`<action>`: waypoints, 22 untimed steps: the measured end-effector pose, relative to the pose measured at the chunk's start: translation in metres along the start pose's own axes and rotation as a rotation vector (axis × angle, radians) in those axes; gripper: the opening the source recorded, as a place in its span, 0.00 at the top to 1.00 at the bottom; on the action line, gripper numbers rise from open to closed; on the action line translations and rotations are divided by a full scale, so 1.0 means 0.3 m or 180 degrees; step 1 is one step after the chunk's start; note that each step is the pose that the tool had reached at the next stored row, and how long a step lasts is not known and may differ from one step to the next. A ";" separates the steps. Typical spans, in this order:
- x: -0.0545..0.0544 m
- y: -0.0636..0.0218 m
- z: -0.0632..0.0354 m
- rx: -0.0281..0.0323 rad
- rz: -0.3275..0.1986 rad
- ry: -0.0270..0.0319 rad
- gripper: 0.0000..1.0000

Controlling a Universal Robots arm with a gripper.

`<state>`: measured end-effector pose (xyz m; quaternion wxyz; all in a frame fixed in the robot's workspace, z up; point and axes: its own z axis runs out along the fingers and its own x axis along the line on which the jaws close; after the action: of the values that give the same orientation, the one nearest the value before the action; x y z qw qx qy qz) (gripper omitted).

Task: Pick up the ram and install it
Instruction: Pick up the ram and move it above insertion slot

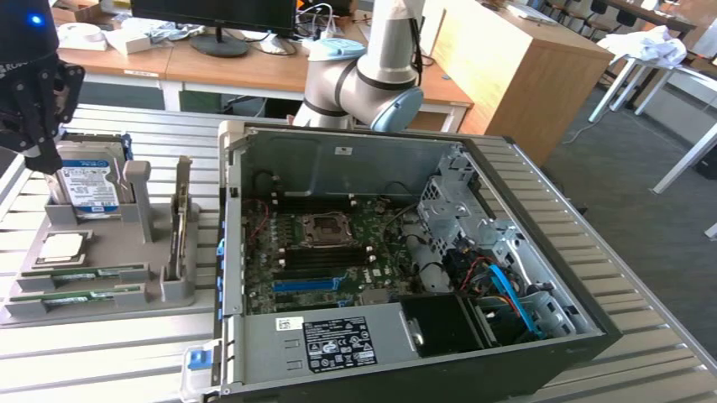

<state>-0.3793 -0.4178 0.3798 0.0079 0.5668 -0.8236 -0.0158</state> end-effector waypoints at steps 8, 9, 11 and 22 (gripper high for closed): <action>0.000 0.000 0.000 0.0003 -0.0281 0.0031 0.90; 0.000 0.000 0.000 0.0004 -0.0329 0.0038 0.90; 0.000 0.000 0.000 0.0008 -0.0421 0.0054 0.90; 0.000 0.001 0.000 0.0035 -0.0966 0.0159 0.90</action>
<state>-0.3797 -0.4178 0.3798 0.0227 0.6850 -0.7282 0.0018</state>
